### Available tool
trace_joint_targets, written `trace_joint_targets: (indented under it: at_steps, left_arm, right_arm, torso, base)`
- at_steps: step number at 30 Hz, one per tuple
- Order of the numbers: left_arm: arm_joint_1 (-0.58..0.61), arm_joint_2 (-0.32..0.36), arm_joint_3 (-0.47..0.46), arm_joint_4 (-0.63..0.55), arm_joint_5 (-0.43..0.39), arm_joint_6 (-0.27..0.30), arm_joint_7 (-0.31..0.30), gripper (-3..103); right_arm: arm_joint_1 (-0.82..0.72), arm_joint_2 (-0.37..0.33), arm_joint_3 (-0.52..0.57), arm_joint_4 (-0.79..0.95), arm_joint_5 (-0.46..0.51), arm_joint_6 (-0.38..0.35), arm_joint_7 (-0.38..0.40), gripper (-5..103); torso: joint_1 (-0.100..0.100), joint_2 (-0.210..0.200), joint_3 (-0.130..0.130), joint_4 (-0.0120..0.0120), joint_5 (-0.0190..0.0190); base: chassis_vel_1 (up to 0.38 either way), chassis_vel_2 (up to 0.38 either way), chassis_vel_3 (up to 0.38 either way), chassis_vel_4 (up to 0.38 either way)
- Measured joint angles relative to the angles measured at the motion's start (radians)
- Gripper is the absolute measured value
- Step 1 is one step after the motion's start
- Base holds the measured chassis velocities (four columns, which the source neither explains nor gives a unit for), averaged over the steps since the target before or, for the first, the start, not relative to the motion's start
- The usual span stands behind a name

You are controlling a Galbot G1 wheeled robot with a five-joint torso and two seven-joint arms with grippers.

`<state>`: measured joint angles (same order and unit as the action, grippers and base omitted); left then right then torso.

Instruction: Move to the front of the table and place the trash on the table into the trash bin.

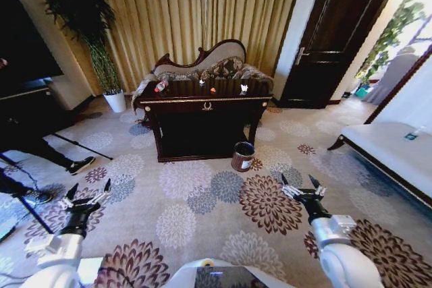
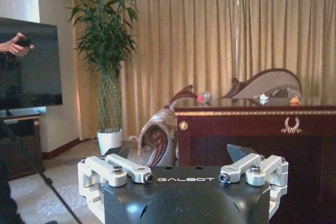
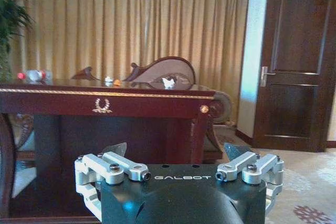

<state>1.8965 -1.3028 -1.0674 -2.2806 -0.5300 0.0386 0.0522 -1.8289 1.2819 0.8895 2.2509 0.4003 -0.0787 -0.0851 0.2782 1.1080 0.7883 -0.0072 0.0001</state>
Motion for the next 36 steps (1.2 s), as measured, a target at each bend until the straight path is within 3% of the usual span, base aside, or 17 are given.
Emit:
trace_joint_targets:
  at_steps: [9,36]
  left_arm:
    - [-0.027,0.012,-0.045,-0.062,-0.047,0.079,-0.013,100]
    - [-0.029,0.003,-0.045,-0.085,-0.014,0.081,-0.015,100]
  right_arm:
    - [0.028,0.005,0.017,0.075,0.036,-0.063,-0.004,100]
    - [0.064,0.015,0.014,0.105,0.022,-0.082,0.009,100]
  torso:
    - [0.0,0.0,0.0,0.0001,-0.0002]
    - [0.0,0.0,0.0,0.0,-0.0002]
  base:
    - [0.0,0.0,0.0,0.0]
    - [0.0,0.0,0.0,0.0]
